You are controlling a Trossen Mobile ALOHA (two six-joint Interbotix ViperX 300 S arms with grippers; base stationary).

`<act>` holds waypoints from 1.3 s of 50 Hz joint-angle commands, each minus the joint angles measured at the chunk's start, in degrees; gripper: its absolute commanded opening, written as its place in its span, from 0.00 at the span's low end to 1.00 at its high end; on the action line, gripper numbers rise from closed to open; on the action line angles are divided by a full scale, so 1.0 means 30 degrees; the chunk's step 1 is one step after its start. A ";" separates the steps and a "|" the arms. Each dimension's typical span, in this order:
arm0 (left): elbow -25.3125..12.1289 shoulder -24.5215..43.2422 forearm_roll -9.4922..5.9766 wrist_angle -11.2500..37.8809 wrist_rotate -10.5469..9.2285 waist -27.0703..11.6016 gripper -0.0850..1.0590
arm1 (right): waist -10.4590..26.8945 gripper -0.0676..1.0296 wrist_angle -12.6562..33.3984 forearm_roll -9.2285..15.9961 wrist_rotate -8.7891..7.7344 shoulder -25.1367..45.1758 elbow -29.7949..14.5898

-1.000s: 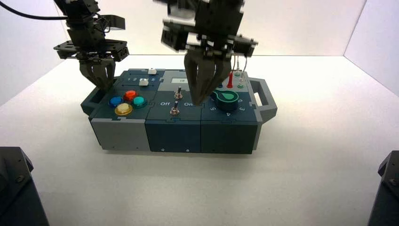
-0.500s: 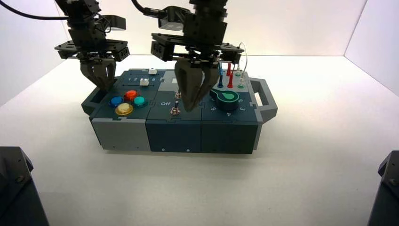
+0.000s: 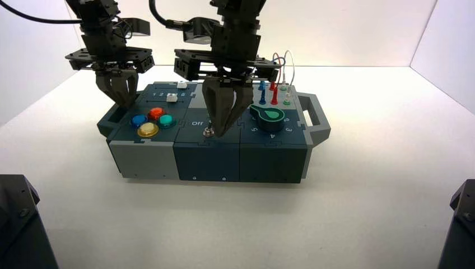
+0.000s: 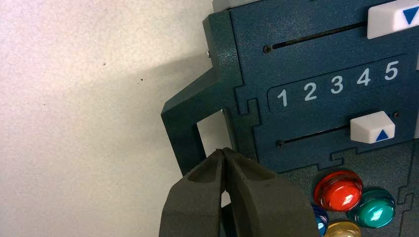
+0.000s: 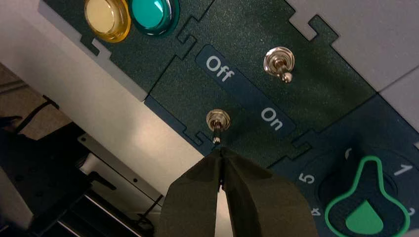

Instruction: Flip the bottom switch off with the right gripper.

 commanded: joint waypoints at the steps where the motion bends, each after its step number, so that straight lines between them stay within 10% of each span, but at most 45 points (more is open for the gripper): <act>1: 0.0117 0.0527 0.0088 -0.0146 0.0645 0.0029 0.05 | 0.0146 0.04 -0.0029 0.0000 -0.0059 -0.0234 -0.0586; 65: 0.0117 0.0645 0.0117 -0.0059 0.0762 0.0029 0.05 | 0.0146 0.04 0.0762 -0.0352 -0.0264 0.0352 -0.1963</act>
